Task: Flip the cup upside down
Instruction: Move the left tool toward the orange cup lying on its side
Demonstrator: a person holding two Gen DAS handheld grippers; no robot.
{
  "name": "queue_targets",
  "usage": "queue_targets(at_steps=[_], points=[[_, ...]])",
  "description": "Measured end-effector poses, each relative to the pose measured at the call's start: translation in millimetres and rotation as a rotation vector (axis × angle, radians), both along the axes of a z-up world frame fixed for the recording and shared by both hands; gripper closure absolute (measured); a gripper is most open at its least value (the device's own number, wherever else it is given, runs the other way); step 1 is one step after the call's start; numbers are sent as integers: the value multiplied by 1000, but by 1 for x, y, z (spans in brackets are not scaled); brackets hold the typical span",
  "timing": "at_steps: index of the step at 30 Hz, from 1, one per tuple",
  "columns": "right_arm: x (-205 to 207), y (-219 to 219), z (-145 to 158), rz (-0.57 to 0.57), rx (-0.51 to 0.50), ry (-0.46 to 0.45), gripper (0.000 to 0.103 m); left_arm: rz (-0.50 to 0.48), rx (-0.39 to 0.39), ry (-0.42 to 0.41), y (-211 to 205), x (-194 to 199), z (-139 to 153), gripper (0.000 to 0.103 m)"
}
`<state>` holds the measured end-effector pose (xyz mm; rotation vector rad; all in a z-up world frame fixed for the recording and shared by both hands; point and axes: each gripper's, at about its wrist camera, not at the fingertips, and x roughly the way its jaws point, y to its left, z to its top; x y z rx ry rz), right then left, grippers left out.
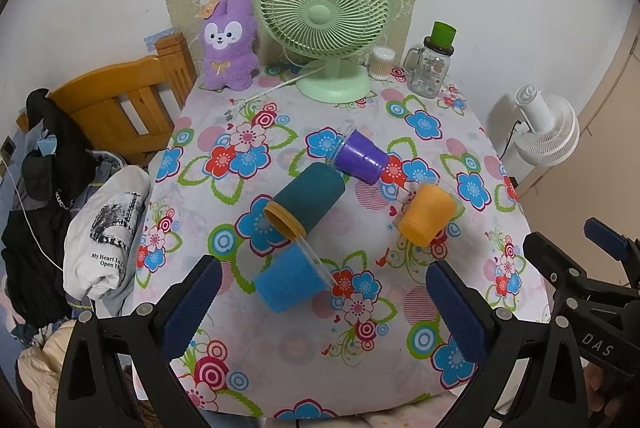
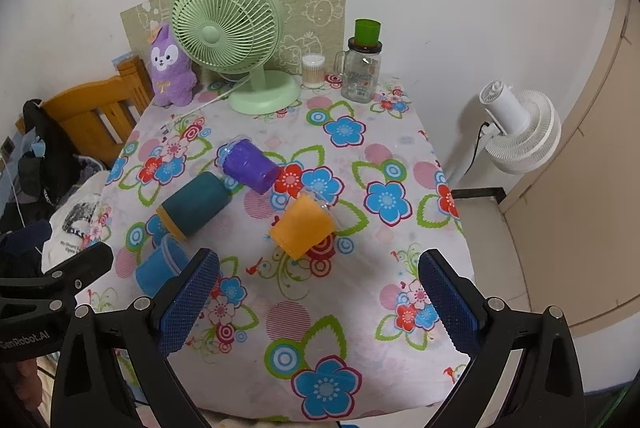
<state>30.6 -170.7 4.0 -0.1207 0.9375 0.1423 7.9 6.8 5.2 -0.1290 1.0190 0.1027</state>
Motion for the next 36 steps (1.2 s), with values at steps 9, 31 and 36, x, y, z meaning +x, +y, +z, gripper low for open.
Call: queue_targets(at_steps=[9,31,36], points=[[2,-3,-1,-4,2,8,2,-20,18,9,-8,5,-2,0],[76,-31,-13,13,12,85,2,-53,22,100,-42,83,-31,0],[100,-42,-26,28,4,114,2,-77,20,106,-59,107,-45,0]])
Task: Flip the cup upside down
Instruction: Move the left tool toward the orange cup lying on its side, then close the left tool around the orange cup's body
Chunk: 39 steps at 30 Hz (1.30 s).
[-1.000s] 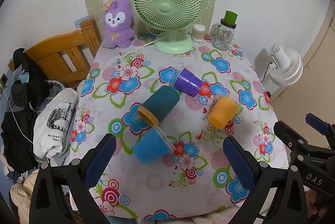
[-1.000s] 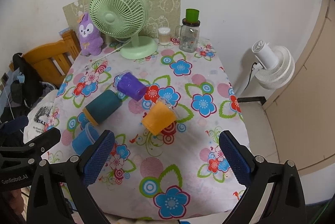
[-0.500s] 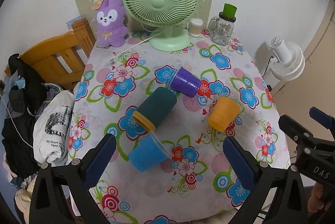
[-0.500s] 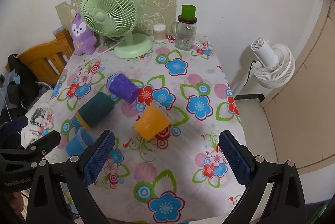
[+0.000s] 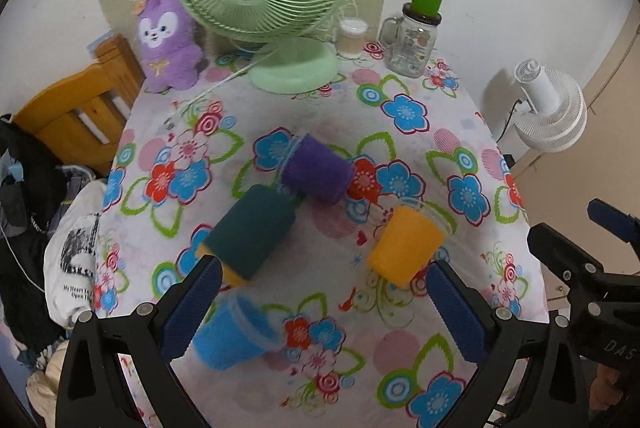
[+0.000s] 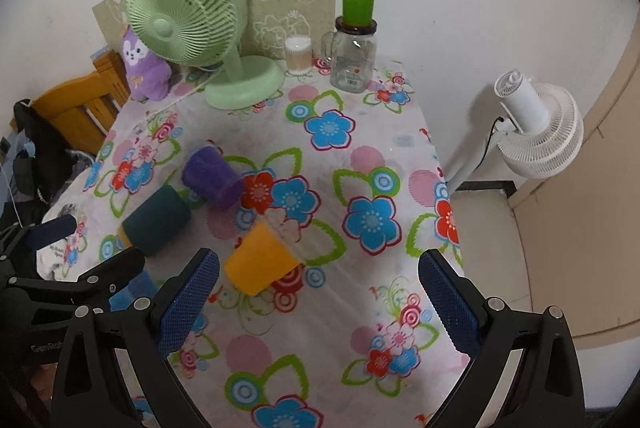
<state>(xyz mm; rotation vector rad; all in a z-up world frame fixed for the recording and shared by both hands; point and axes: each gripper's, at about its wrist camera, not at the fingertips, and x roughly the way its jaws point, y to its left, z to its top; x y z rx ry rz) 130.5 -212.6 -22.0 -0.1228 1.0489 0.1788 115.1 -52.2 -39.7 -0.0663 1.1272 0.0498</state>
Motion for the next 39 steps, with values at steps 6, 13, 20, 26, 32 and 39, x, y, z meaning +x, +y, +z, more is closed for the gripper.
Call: queue_targets(at_steps=[6,13,20,26,32,39], points=[[25,-16,-19,-7,1,37,2,-36,-1,46,-17,23,-26,0],[47,-33,-48,-23,-4,102,2,-106,9,98,-40,40,-60,0],[56,-37,-85,-24,-13,185,2,-169,46,134,-59,49,-93,0],[61,-40,-110,-26,-13,236,2,-213,54,154,-71,53,-118,0],[65,-42,-131,-21,-25,271,2,-220,45,187,-79,58,-141,0],[66,-50,-151,-33,-22,315,2,-222,65,177,-88,63,-153,5]])
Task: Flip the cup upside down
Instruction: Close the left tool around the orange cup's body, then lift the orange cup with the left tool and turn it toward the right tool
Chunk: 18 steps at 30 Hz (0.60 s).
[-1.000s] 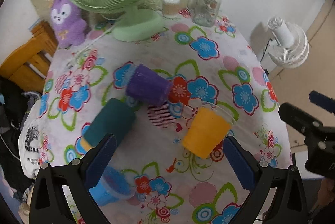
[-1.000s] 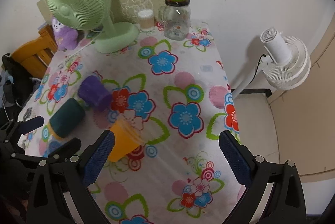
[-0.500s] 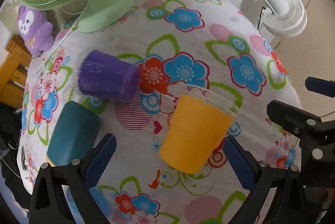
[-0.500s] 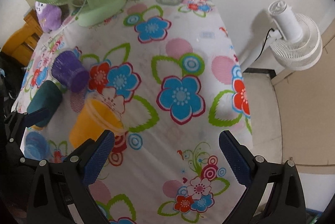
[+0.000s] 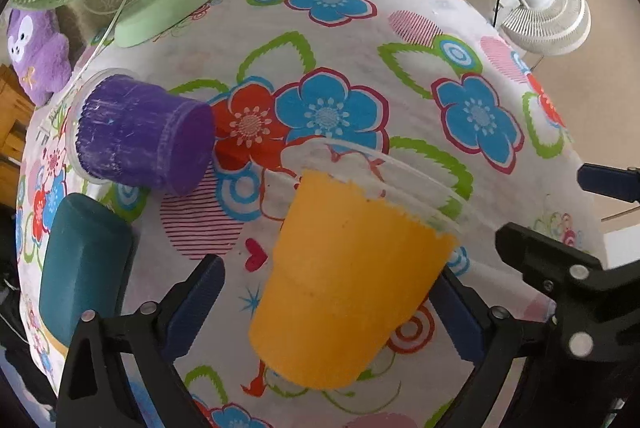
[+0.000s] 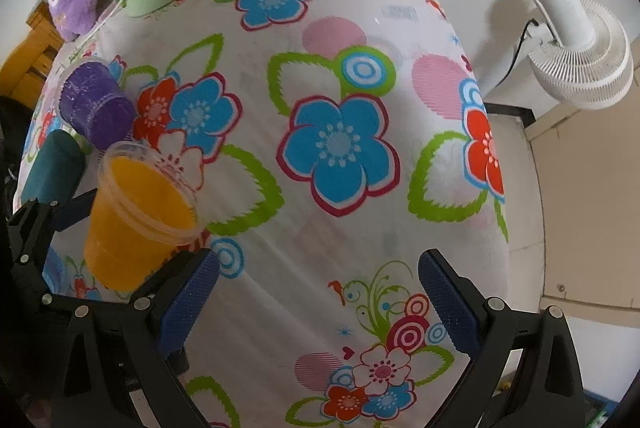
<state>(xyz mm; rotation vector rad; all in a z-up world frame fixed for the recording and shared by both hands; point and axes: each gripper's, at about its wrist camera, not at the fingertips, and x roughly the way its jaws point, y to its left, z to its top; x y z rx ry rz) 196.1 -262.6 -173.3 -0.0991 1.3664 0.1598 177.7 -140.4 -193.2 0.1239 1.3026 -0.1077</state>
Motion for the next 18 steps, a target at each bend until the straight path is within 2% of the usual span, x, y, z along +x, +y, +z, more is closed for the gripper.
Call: queue_targets(at_steps=[9,14,18], points=[[-5,-13,-2,-42,21,8,2,24,-31,-10,-5,-1,0,38],[-9,-15,9,-44,25,-11,2,60,-33,-31,0,-6,9,39],[-13,-11,24,-36,31,-38,2,134,-31,-47,9,-15,21,39]])
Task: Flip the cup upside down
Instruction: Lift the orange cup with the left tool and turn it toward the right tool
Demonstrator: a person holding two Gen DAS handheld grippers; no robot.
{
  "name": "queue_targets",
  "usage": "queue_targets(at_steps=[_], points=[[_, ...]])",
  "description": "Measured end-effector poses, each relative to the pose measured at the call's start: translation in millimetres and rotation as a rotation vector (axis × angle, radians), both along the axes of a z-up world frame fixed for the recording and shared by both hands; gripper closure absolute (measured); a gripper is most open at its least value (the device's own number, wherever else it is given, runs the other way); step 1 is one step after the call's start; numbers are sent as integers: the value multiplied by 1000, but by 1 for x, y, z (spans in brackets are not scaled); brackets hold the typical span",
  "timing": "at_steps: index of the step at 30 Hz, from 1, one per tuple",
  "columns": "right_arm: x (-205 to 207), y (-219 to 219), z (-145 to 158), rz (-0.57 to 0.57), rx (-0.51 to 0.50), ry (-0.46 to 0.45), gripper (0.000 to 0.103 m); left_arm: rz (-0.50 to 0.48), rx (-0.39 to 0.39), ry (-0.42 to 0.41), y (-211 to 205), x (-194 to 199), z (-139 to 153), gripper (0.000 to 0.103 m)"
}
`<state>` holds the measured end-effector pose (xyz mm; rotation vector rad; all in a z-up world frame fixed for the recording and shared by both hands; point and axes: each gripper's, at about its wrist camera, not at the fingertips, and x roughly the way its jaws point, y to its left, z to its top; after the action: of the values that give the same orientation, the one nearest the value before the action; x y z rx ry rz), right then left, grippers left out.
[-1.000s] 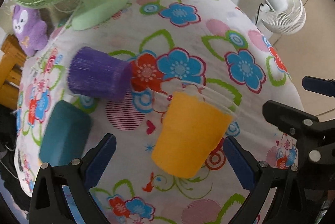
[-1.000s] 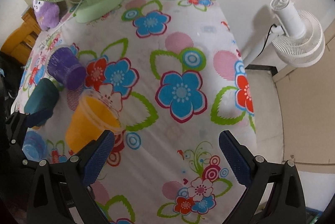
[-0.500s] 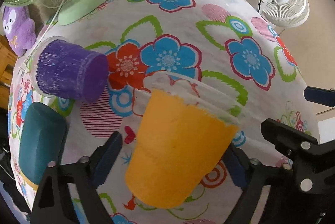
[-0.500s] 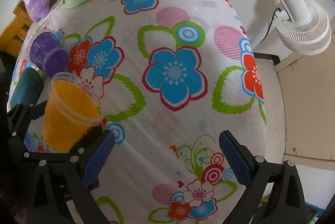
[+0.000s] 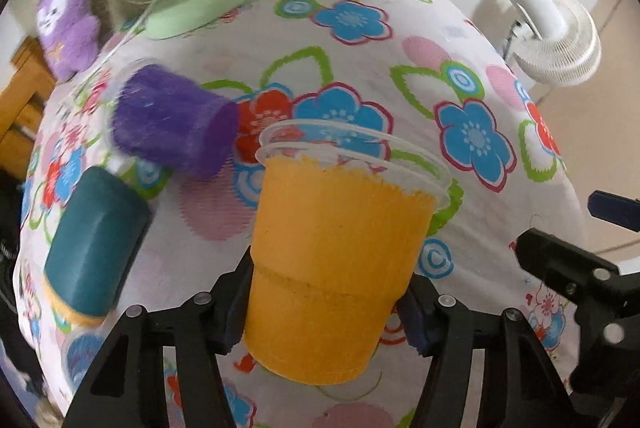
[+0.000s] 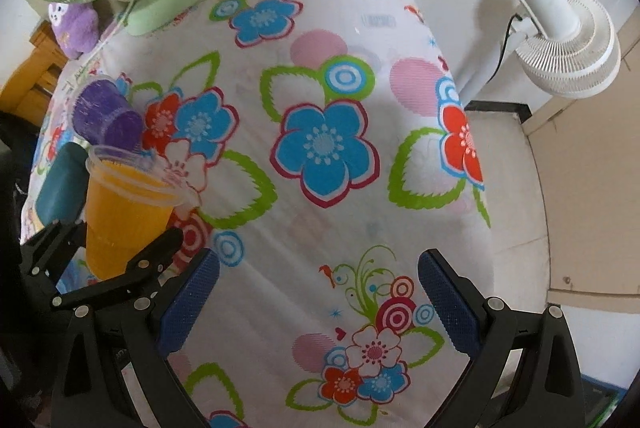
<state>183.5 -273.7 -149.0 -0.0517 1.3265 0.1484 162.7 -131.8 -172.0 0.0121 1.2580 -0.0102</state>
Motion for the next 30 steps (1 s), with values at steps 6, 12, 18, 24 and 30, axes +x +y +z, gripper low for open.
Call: queue_targets(at_steps=[6,12,18,24,30], points=[[-8,15,24,43,14,-41,2,92,-43,-1,18,-19,14,39],[-16,26,37,77,29,-55,2,-30,47,-64,22,-42,35,39],[-33,33,46,89,33,-72,2,-223,87,-87,24,-51,50,39],[-50,38,47,52,60,-79,2,-463,131,-87,27,-54,51,39],[-72,45,42,-30,62,-84,2,-802,197,-99,21,-68,31,39]])
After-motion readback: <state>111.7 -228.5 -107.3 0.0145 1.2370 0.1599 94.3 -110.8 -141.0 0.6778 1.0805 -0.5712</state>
